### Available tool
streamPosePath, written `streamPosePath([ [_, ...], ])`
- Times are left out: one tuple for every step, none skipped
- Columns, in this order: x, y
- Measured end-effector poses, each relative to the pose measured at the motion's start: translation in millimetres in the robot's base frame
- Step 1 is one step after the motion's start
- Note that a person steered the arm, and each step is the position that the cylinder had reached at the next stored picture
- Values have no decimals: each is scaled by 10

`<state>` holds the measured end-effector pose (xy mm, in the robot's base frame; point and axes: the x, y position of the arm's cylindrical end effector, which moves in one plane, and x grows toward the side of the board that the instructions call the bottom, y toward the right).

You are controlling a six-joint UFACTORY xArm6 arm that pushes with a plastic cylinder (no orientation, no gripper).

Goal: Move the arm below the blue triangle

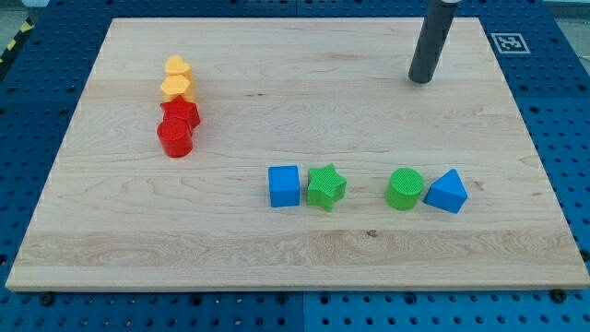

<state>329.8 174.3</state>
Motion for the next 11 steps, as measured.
streamPosePath([
  [-3, 0],
  [44, 0],
  [289, 165],
  [593, 806],
  [1331, 1353],
  [2167, 1414],
  [2859, 1137],
  [2876, 499],
  [2841, -224],
  [2841, -306],
  [2599, -293],
])
